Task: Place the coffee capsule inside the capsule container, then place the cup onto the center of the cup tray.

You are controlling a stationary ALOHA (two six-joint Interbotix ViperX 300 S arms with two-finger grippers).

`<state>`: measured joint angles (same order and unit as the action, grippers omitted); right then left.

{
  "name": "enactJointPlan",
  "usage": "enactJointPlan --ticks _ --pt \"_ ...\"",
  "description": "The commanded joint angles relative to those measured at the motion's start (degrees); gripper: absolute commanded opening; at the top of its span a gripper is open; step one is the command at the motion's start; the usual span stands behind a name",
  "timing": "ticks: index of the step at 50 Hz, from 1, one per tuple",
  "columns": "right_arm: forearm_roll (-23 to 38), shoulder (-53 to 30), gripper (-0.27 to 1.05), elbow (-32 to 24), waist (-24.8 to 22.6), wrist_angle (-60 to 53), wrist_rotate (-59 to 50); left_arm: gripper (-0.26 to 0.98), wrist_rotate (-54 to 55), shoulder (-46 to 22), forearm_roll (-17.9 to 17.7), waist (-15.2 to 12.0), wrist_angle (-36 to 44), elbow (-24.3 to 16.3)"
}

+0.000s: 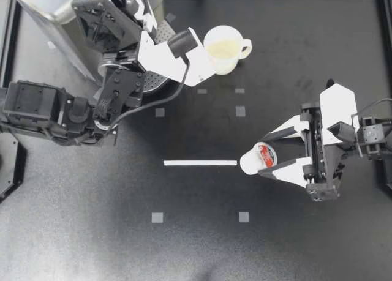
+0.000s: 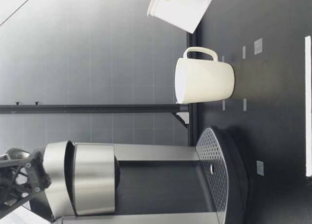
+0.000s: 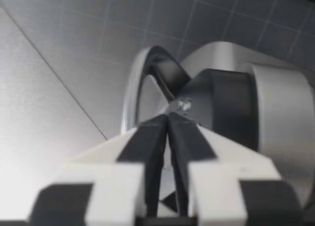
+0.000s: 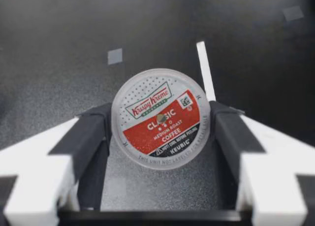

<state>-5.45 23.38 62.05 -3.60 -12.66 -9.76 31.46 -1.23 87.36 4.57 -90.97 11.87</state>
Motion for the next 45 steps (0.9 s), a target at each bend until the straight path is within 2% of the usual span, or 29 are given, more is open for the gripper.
enactJointPlan --ticks 1,7,29,45 --pt "0.0 0.26 0.47 -1.41 -0.18 -0.7 -0.09 0.16 0.18 2.72 1.05 -0.26 -0.18 -0.79" --pt "0.0 0.35 0.47 -1.58 -0.09 -0.88 -0.09 0.16 0.35 4.04 1.23 -0.62 0.35 -0.18" --pt "0.09 0.44 0.47 -2.55 -0.18 -1.05 -0.18 0.16 8.79 12.04 1.32 -5.8 7.38 6.77" --pt "-0.09 0.53 0.47 -3.43 -0.18 -1.14 -0.44 0.16 16.96 18.9 1.23 -10.55 16.79 12.04"
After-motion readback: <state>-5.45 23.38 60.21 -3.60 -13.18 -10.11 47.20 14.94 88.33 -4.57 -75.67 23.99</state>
